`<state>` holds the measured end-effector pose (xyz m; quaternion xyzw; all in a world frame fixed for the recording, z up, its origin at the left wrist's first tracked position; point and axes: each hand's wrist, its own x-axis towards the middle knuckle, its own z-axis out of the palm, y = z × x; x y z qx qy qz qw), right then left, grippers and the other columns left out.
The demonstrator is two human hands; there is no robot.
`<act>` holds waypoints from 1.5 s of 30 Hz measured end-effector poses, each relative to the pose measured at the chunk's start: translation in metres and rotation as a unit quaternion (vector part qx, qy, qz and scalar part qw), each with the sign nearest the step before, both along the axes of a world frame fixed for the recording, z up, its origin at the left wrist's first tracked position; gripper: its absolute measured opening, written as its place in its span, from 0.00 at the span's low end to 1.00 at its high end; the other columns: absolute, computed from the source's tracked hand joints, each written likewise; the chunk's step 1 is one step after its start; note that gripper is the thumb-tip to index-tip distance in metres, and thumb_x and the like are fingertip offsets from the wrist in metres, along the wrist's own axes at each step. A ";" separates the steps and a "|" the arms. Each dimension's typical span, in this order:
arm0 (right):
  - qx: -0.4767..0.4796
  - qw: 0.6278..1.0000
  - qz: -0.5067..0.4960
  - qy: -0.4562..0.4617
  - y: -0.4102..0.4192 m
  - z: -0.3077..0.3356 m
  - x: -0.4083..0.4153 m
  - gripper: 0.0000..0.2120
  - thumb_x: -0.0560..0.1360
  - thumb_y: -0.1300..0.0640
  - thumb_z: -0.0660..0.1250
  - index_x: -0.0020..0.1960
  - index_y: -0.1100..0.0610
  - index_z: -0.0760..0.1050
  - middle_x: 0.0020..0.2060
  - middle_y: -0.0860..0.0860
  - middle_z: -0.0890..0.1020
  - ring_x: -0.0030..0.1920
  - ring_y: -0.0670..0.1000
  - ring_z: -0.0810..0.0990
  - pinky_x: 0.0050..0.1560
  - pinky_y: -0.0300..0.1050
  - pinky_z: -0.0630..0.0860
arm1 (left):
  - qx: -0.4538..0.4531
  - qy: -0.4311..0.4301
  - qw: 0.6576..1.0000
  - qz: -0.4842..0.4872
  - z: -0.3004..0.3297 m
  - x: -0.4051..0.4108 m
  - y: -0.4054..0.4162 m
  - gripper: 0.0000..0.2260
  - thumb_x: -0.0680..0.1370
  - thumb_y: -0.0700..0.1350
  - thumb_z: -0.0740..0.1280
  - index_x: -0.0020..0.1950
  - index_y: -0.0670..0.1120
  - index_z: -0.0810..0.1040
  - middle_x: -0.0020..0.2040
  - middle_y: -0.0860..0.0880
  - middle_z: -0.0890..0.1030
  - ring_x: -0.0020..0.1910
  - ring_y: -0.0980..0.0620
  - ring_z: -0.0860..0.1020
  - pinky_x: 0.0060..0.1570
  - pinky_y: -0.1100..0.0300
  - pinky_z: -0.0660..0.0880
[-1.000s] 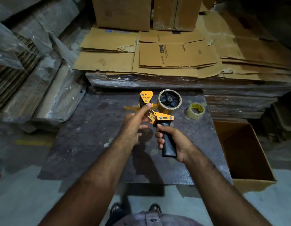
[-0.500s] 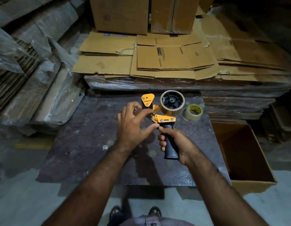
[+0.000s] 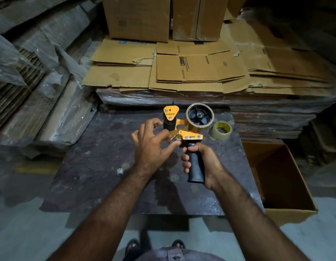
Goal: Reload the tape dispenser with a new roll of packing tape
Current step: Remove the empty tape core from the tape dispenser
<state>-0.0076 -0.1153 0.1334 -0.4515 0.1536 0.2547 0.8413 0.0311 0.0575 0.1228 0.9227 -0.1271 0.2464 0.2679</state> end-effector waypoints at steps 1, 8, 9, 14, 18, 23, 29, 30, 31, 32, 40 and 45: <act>-0.001 1.000 0.000 0.001 0.000 -0.001 0.000 0.05 0.71 0.56 0.60 0.40 0.56 0.74 0.31 0.50 0.70 0.27 0.48 0.67 0.29 0.42 0.65 | -0.005 0.001 1.000 -0.002 0.001 0.001 0.000 0.16 0.72 0.66 0.68 0.41 0.53 0.79 0.61 0.50 0.74 0.62 0.49 0.71 0.58 0.45 0.63; -0.018 1.000 0.000 0.010 0.000 -0.006 0.000 0.06 0.73 0.57 0.60 0.40 0.56 0.74 0.31 0.50 0.70 0.27 0.49 0.67 0.28 0.42 0.65 | -0.030 0.000 1.000 -0.005 0.005 0.006 0.005 0.19 0.69 0.68 0.70 0.40 0.53 0.78 0.60 0.51 0.73 0.60 0.51 0.71 0.57 0.47 0.64; -0.029 1.000 0.001 0.010 -0.001 -0.007 0.000 0.06 0.73 0.57 0.59 0.41 0.56 0.74 0.31 0.50 0.70 0.27 0.49 0.67 0.29 0.42 0.65 | -0.041 0.004 0.999 -0.006 0.007 0.006 0.007 0.19 0.69 0.69 0.70 0.41 0.53 0.79 0.59 0.51 0.73 0.60 0.51 0.71 0.56 0.48 0.64; -0.106 0.994 0.018 0.007 -0.001 -0.012 0.000 0.06 0.74 0.57 0.60 0.43 0.58 0.73 0.30 0.52 0.72 0.27 0.50 0.69 0.30 0.45 0.65 | 0.010 -0.004 0.999 -0.038 0.023 0.013 0.012 0.25 0.73 0.70 0.64 0.62 0.56 0.80 0.69 0.51 0.72 0.69 0.49 0.68 0.60 0.47 0.63; -0.118 0.992 0.055 0.003 0.003 -0.011 -0.003 0.05 0.75 0.58 0.60 0.43 0.58 0.73 0.30 0.52 0.72 0.27 0.50 0.69 0.30 0.45 0.66 | 0.162 0.040 0.980 -0.108 0.045 0.035 0.010 0.34 0.76 0.72 0.55 0.79 0.59 0.62 0.78 0.51 0.66 0.80 0.49 0.56 0.71 0.39 0.54; -0.124 0.989 0.080 -0.004 0.009 -0.011 -0.005 0.05 0.74 0.58 0.59 0.43 0.58 0.73 0.30 0.52 0.73 0.27 0.50 0.69 0.28 0.44 0.68 | 0.245 0.104 0.961 -0.080 0.060 0.059 -0.001 0.45 0.73 0.77 0.54 0.80 0.48 0.60 0.76 0.49 0.71 0.80 0.48 0.58 0.72 0.31 0.48; -0.122 0.988 0.095 0.010 0.010 -0.010 -0.008 0.05 0.74 0.58 0.59 0.44 0.58 0.72 0.30 0.52 0.72 0.28 0.51 0.69 0.29 0.43 0.68 | 0.277 0.133 0.943 -0.129 0.067 0.062 -0.021 0.43 0.71 0.73 0.65 0.80 0.53 0.60 0.74 0.50 0.71 0.72 0.48 0.67 0.69 0.39 0.60; -0.125 0.987 0.097 0.012 0.008 -0.012 -0.009 0.05 0.74 0.58 0.59 0.44 0.58 0.72 0.30 0.52 0.72 0.28 0.51 0.69 0.29 0.43 0.68 | 0.268 0.150 0.939 -0.154 0.069 0.064 -0.020 0.43 0.70 0.70 0.68 0.80 0.54 0.59 0.75 0.51 0.70 0.73 0.49 0.66 0.68 0.41 0.62; -0.129 0.987 0.099 0.012 0.007 -0.012 -0.009 0.05 0.74 0.58 0.59 0.44 0.58 0.72 0.30 0.52 0.72 0.28 0.51 0.69 0.29 0.44 0.68 | 0.263 0.166 0.933 -0.179 0.072 0.067 -0.017 0.43 0.70 0.67 0.71 0.80 0.56 0.59 0.76 0.52 0.68 0.74 0.49 0.65 0.67 0.42 0.62; -0.135 0.986 0.102 0.011 0.005 -0.014 -0.010 0.05 0.74 0.58 0.59 0.45 0.58 0.72 0.30 0.52 0.73 0.28 0.51 0.69 0.29 0.44 0.68 | 0.265 0.178 0.926 -0.200 0.074 0.070 -0.015 0.43 0.70 0.64 0.73 0.80 0.57 0.59 0.77 0.53 0.67 0.75 0.50 0.64 0.67 0.42 0.61; -0.135 0.984 0.117 0.018 0.005 -0.013 -0.013 0.05 0.73 0.57 0.60 0.45 0.59 0.71 0.31 0.52 0.73 0.28 0.51 0.70 0.29 0.44 0.68 | 0.263 0.197 0.923 -0.201 0.068 0.073 -0.010 0.50 0.65 0.71 0.74 0.80 0.57 0.57 0.73 0.52 0.69 0.70 0.49 0.70 0.67 0.46 0.66; -0.129 0.984 0.117 0.022 0.008 -0.008 -0.012 0.05 0.74 0.58 0.59 0.44 0.59 0.71 0.30 0.52 0.72 0.27 0.51 0.69 0.28 0.43 0.68 | 0.240 0.181 0.929 -0.217 0.065 0.070 -0.015 0.44 0.66 0.62 0.78 0.78 0.58 0.62 0.71 0.52 0.69 0.68 0.49 0.72 0.62 0.49 0.75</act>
